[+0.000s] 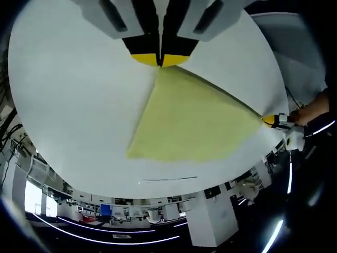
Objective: Fold the garment on the visible template until the final outline fits inside the template.
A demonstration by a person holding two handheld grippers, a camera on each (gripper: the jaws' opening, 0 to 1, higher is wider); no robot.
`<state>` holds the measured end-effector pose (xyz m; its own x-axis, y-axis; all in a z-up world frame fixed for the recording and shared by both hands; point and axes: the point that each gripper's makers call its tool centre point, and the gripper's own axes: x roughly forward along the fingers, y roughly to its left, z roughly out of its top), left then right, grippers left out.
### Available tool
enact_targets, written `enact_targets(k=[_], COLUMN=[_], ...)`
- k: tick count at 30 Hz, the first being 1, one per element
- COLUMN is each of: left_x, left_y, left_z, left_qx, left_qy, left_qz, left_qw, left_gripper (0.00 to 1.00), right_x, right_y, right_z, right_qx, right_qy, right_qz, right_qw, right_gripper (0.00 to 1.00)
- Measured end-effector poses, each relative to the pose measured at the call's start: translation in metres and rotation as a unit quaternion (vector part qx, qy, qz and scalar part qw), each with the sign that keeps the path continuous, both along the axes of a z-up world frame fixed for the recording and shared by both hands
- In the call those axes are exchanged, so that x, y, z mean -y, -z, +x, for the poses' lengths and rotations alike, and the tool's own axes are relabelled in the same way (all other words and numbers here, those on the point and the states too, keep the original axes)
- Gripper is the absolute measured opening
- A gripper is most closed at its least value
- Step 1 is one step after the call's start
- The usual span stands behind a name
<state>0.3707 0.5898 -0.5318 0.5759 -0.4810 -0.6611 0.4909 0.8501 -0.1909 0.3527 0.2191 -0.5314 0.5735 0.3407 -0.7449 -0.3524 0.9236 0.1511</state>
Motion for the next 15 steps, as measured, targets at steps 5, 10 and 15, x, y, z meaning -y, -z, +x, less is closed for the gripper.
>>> enact_targets(k=[5,10,15], left_x=[-0.006,-0.008,-0.003], left_y=[0.001,-0.008,-0.027], left_z=[-0.001,-0.001,0.001], left_qx=[-0.011,-0.011,0.003], left_qy=[-0.016,-0.032,-0.035], left_qz=[-0.003,-0.019,-0.049], left_qw=[0.9998,0.9993,0.9982], left_gripper=[0.00,0.13,0.30], right_x=[0.002,0.004,0.003], right_y=[0.000,-0.008,-0.021], right_z=[0.002,0.006,0.010], right_qx=[-0.001,0.009,0.021], right_qy=[0.014,0.046,0.059], right_qz=[-0.001,0.013,0.018], right_qw=[0.9999,0.9988,0.9979], right_gripper=[0.00,0.11,0.35])
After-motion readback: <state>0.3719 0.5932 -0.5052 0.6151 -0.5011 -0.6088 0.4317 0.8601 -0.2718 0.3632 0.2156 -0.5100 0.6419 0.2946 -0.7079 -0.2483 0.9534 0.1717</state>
